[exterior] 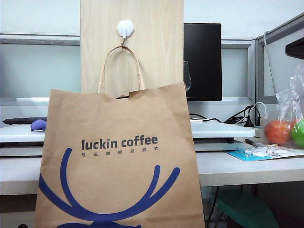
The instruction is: Pick up the paper bag and hang it on the hook.
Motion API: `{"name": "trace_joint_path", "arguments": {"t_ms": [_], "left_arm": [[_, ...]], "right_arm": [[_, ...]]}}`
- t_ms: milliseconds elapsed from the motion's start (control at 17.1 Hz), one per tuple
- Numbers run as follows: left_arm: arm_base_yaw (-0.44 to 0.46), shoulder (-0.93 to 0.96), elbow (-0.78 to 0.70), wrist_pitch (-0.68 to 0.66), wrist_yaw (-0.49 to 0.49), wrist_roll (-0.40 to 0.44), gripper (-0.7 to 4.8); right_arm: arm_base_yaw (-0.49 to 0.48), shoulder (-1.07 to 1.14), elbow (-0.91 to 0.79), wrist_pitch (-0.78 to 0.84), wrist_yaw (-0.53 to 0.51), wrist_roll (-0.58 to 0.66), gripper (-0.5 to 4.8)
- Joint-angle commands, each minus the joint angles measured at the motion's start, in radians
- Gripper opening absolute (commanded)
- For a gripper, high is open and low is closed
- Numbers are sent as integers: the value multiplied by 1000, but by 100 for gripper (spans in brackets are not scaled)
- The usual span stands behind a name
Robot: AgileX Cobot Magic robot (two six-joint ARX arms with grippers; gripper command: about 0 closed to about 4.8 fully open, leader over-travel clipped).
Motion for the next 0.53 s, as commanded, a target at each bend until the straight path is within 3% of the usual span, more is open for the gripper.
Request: {"name": "trace_joint_path", "arguments": {"t_ms": [58, 526], "left_arm": [[0, 0, 1, -10, 10, -3, -6], [0, 0, 1, -10, 47, -2, -6]], "right_arm": [[1, 0, -7, 10, 0, -1, 0], [1, 0, -7, 10, 0, -1, 0]]}}
